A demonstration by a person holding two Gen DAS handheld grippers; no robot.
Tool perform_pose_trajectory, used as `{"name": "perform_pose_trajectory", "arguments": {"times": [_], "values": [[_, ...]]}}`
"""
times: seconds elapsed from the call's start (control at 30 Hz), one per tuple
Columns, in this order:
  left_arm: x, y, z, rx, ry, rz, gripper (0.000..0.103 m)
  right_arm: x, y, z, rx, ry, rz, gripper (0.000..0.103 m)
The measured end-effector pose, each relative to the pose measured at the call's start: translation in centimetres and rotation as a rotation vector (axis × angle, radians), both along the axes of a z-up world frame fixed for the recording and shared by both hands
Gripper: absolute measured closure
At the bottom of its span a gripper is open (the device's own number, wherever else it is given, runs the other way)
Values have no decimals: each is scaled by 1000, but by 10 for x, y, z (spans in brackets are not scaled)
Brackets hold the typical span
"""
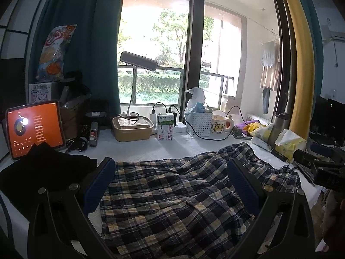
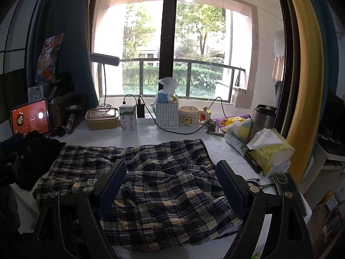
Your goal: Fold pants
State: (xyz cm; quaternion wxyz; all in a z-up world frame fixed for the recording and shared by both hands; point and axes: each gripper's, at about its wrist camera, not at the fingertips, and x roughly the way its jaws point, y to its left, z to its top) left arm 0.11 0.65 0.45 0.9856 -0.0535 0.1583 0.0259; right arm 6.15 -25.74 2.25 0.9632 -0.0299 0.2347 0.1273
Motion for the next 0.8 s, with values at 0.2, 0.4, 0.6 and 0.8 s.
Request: {"name": "perform_pose_trajectory", "arguments": {"times": [0.2, 0.4, 0.6, 0.8], "values": [[-1, -1, 0, 7, -9, 3, 1, 0, 0, 0, 2, -2, -4, 16], [-2, -2, 0, 10, -6, -1, 1, -1, -2, -1, 6, -1, -8, 16], [-3, -3, 1, 13, -9, -1, 1, -1, -5, -2, 8, 0, -12, 16], [-3, -3, 1, 13, -9, -3, 1, 0, -6, -2, 9, -1, -11, 16]]}}
